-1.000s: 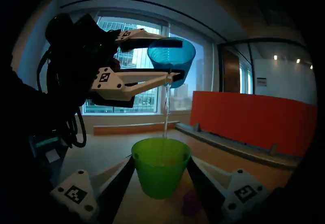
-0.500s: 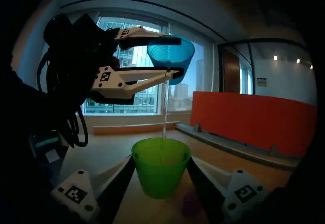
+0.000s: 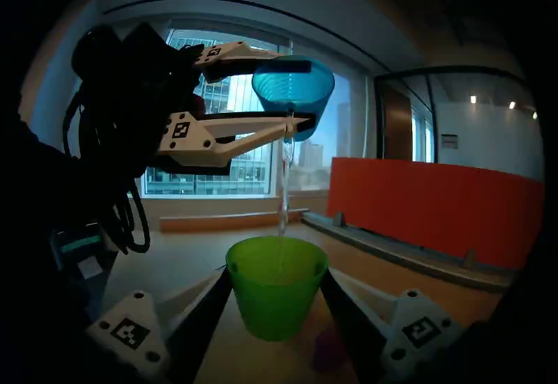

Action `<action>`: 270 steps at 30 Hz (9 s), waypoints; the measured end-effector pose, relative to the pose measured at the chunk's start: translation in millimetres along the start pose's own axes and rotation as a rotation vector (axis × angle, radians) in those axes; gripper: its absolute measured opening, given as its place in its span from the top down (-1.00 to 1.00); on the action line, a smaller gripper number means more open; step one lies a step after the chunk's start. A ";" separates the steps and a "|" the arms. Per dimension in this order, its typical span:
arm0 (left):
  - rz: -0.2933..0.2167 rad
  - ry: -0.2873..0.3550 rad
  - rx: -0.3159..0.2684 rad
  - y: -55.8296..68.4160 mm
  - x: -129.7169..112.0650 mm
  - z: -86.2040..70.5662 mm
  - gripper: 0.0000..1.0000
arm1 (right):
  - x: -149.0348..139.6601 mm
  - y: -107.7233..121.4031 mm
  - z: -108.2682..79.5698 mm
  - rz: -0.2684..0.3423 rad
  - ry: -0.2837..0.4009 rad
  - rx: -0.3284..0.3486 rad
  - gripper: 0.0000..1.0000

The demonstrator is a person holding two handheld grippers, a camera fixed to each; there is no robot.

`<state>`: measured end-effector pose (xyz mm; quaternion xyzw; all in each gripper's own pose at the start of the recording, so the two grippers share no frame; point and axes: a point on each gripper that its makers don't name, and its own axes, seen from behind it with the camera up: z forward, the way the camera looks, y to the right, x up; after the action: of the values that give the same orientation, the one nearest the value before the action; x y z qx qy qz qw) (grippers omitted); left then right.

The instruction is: Pour water

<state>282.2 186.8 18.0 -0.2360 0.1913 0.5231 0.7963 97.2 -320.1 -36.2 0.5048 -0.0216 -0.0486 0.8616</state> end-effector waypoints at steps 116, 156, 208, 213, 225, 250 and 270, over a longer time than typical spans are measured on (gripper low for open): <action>0.456 0.008 0.015 -15.7 30.4 -5.7 -0.72 | 9.3 1.9 -2.3 -0.009 0.021 -0.010 -0.78; -0.130 -0.012 0.032 -23.5 6.6 -2.5 -0.72 | 12.4 5.6 -5.8 -0.005 0.034 -0.023 -0.78; -1.087 -0.013 0.013 -34.5 -33.6 -7.8 -0.72 | 21.3 11.7 -14.4 -0.008 0.040 -0.049 -0.78; -1.106 -0.014 0.013 -29.2 -38.2 -13.2 -0.72 | 21.0 13.2 -16.1 -0.007 0.036 -0.053 -0.78; -1.136 -0.043 0.018 -8.2 -58.6 -26.9 -0.73 | 16.3 17.0 -27.1 -0.008 0.011 -0.067 -0.78; -1.151 -0.133 -0.063 72.3 -82.7 -43.3 -0.74 | -3.4 38.3 -63.0 0.024 -0.060 -0.115 -0.78; -1.128 -0.214 -0.150 142.8 -98.1 -44.5 -0.75 | -32.5 56.8 -92.6 0.026 -0.143 -0.151 -0.78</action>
<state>110.5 137.0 10.8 -0.3030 -0.0834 0.0509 0.9480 76.4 -208.7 -31.5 0.4333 -0.0858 -0.0745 0.8941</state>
